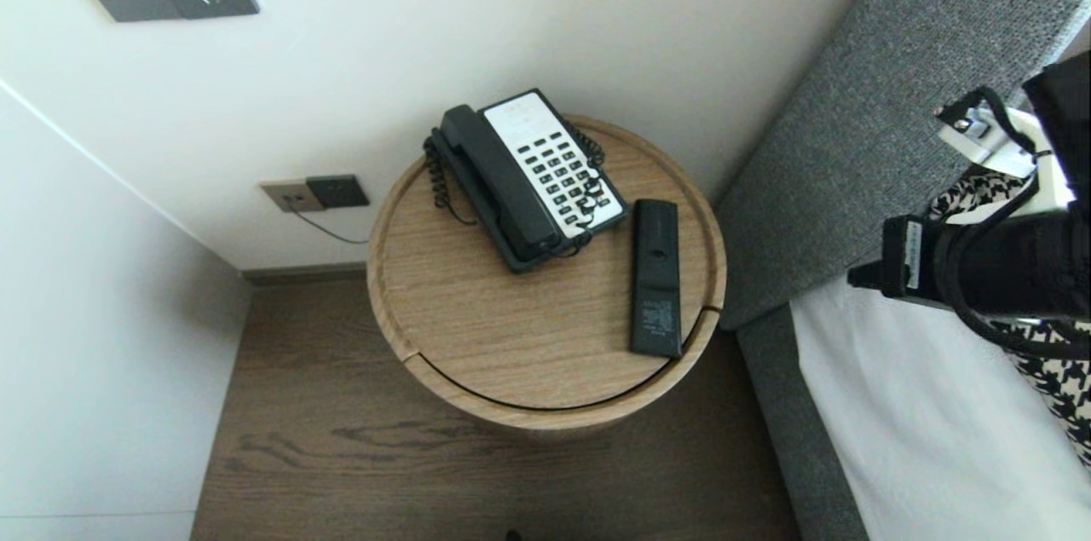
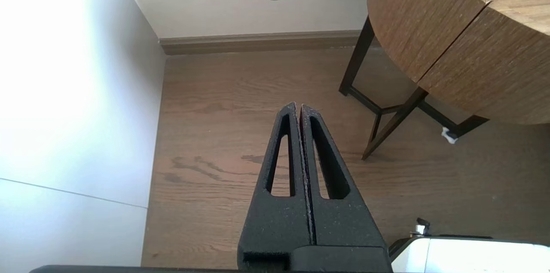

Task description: Open the nightstand drawer

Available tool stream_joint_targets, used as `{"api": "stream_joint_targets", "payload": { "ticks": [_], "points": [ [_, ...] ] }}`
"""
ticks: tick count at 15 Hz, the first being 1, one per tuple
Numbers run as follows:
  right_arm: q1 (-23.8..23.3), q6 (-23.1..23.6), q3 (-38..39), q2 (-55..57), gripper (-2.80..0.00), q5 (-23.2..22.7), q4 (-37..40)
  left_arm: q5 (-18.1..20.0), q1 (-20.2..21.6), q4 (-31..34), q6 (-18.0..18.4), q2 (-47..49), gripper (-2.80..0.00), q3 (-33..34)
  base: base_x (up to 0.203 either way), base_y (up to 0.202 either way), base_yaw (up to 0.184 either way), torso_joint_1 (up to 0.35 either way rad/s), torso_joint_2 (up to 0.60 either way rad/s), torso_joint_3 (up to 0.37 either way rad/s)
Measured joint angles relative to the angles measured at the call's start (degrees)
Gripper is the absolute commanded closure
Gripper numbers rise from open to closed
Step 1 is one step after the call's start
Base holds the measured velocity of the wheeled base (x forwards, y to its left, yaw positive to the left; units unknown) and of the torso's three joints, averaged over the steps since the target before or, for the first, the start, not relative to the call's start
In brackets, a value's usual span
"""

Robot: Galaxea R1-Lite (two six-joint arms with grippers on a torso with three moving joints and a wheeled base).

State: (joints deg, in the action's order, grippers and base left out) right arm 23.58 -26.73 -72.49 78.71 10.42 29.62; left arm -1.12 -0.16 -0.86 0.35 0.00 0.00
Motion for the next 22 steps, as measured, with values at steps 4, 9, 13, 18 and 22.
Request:
{"api": "stream_joint_targets", "payload": {
  "ticks": [4, 9, 13, 18, 22],
  "points": [
    [5.1, -0.1, -5.0, 3.6, 0.00, -2.1, 4.2, 0.0, 0.0, 0.0, 0.0, 0.0, 0.00, 0.0, 0.000, 0.000, 0.000, 0.000, 0.00, 0.000],
    [8.4, -2.1, -11.2, 8.9, 0.00, -8.8, 4.4, 0.0, 0.0, 0.0, 0.0, 0.0, 0.00, 0.0, 0.000, 0.000, 0.000, 0.000, 0.00, 0.000],
    [15.5, -2.8, -11.9, 12.9, 0.00, -9.5, 4.2, 0.0, 0.0, 0.0, 0.0, 0.0, 0.00, 0.0, 0.000, 0.000, 0.000, 0.000, 0.00, 0.000],
    [21.1, -2.9, -8.8, 14.3, 0.00, -11.4, 4.1, 0.0, 0.0, 0.0, 0.0, 0.0, 0.00, 0.0, 0.000, 0.000, 0.000, 0.000, 0.00, 0.000],
    [22.2, -2.9, -5.6, 14.6, 0.00, -13.3, 3.8, 0.0, 0.0, 0.0, 0.0, 0.0, 0.00, 0.0, 0.000, 0.000, 0.000, 0.000, 0.00, 0.000]
  ]
}}
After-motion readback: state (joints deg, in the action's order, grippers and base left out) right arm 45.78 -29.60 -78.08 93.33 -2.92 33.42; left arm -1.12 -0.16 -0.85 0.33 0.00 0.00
